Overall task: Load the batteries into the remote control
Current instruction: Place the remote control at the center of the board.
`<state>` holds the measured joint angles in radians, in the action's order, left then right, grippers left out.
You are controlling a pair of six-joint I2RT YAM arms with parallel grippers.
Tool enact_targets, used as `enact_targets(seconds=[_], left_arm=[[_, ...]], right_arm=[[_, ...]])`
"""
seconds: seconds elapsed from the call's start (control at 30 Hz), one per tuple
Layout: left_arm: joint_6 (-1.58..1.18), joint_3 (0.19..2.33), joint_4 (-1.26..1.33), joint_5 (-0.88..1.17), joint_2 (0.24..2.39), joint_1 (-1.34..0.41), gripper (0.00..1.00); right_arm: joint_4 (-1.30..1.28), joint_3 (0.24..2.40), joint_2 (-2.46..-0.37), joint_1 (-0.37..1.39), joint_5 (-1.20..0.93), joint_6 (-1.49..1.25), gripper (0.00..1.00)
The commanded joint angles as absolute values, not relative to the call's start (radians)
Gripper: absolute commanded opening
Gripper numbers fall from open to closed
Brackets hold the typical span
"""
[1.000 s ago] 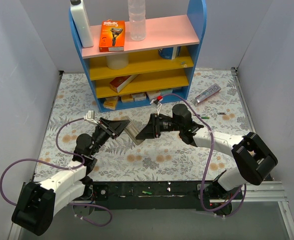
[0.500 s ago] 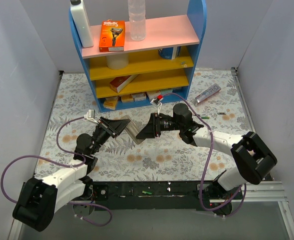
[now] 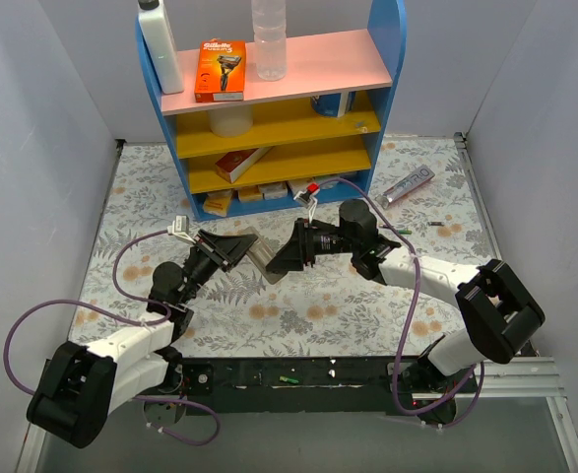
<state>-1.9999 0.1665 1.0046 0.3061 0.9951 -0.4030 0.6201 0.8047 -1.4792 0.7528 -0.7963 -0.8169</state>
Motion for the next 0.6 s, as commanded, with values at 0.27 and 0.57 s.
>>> enact_targets(seconds=[0.27,0.57], left_arm=[[-2.086,0.224,1.12,0.317,1.066,-0.407,0.01],[-2.019,0.236,1.048,0.325,1.043,-0.405,0.38]], right_arm=[[0.643,0.833,-1.494,0.739,-0.85,-0.787,0.21],[0.566,0.839,-1.465,0.729,-0.842,-0.729,0.01]])
